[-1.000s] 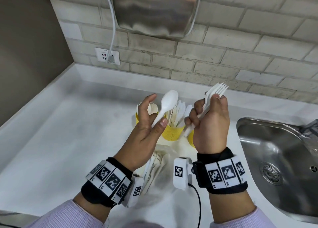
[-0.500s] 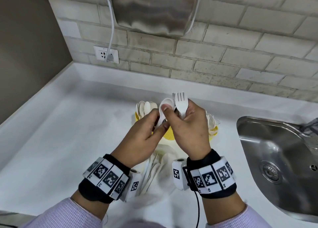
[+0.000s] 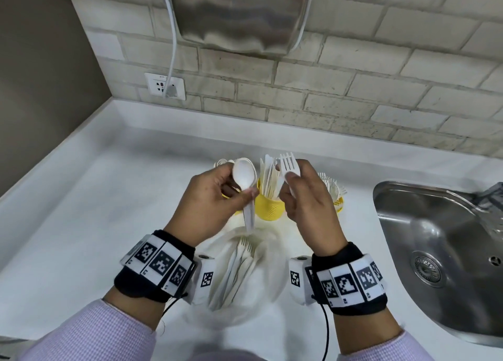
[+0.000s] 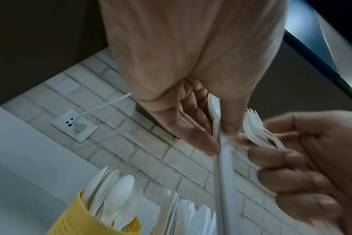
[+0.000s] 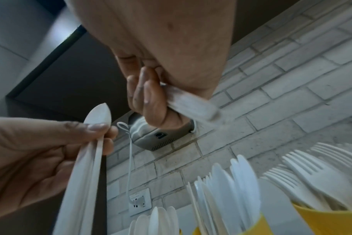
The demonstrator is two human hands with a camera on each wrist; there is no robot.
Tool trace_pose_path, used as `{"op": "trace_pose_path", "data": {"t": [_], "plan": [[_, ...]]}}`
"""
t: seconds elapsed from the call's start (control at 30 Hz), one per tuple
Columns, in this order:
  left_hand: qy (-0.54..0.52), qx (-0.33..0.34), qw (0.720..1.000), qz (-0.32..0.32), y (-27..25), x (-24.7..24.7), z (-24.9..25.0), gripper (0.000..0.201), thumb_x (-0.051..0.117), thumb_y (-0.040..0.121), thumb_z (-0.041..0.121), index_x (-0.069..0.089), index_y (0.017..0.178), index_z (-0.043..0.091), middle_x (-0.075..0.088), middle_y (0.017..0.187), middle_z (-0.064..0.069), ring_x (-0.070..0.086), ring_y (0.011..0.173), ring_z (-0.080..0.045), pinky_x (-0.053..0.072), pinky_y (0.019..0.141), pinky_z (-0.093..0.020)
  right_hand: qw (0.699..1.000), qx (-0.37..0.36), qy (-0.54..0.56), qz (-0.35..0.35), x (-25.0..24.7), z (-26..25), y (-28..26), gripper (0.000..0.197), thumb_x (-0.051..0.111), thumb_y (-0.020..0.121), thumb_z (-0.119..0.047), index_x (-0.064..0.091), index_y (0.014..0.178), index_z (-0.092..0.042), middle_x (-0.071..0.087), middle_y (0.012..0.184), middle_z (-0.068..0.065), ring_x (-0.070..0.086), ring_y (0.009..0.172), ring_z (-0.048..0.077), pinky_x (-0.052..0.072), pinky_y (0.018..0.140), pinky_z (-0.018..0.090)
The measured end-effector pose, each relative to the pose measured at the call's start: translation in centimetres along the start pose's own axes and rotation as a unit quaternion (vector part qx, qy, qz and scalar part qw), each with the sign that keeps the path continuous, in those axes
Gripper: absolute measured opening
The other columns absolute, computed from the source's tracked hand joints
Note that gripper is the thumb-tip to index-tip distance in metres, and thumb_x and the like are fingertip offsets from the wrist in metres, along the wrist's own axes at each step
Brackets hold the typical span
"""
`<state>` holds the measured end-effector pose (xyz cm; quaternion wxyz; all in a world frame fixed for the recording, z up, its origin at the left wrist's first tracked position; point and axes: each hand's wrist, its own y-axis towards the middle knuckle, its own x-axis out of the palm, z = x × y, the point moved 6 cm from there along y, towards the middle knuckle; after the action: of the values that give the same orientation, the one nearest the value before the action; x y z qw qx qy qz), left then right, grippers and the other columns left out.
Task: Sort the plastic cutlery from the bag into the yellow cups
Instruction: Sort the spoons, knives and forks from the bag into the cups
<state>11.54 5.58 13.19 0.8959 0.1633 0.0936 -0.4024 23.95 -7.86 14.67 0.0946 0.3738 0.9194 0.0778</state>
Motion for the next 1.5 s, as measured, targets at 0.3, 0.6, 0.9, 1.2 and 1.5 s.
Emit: {"op": "trace_pose_path", "data": {"t": [0.3,0.6,0.9,1.2,1.5], "plan": [[0.150,0.046,0.984,0.084,4.9,-3.1,-0.2,0.012,0.079,0.087,0.026,0.068,0.089,0.023,0.071,0.075,0.007,0.067,0.071,-0.010,0.055,0.071,-0.030,0.995,0.017,-0.079,0.054,-2.6,2.1,-0.4,0.028,0.037,0.099,-0.031,0.058,0.099,-0.012,0.062,0.084,-0.004,0.055,0.071,0.022,0.048,0.070,0.040],[0.258,0.006,0.966,0.024,7.8,-1.3,-4.7,0.035,0.081,0.085,0.027,0.064,0.115,0.018,0.067,0.096,0.001,0.065,0.089,-0.022,0.053,0.082,-0.033,0.978,-0.026,-0.168,0.122,-3.8,1.5,0.0,0.034,0.044,0.105,-0.019,0.049,0.077,-0.037,0.048,0.081,-0.007,0.049,0.087,0.013,0.036,0.076,0.020],[0.388,0.015,0.921,-0.022,7.6,0.3,-7.4,0.101,0.082,0.072,0.060,0.035,0.156,0.027,0.035,0.160,-0.008,0.032,0.144,-0.035,0.034,0.117,-0.048,0.980,-0.006,-0.134,0.144,-5.1,2.3,0.3,0.025,0.045,0.106,-0.019,0.070,0.102,-0.019,0.062,0.099,-0.002,0.058,0.100,0.011,0.041,0.083,0.020],[0.462,-0.036,0.879,-0.116,7.3,1.8,-10.5,0.117,0.078,0.078,0.059,0.009,0.163,0.018,0.004,0.172,-0.003,0.025,0.152,-0.031,0.036,0.118,-0.048,0.982,-0.003,-0.115,0.151,-5.5,2.5,0.4,0.027,0.045,0.100,-0.035,0.070,0.104,-0.025,0.065,0.103,0.005,0.062,0.098,0.018,0.049,0.088,0.038],[0.370,0.141,0.915,0.071,5.0,2.7,-4.5,0.060,0.070,0.082,0.049,0.058,0.133,0.020,0.050,0.132,-0.010,0.050,0.116,-0.032,0.048,0.098,-0.047,0.966,-0.041,-0.062,0.246,-9.7,1.8,1.0,0.018,0.046,0.101,-0.022,0.061,0.092,-0.019,0.060,0.067,-0.005,0.057,0.060,0.020,0.051,0.065,0.043]]}}
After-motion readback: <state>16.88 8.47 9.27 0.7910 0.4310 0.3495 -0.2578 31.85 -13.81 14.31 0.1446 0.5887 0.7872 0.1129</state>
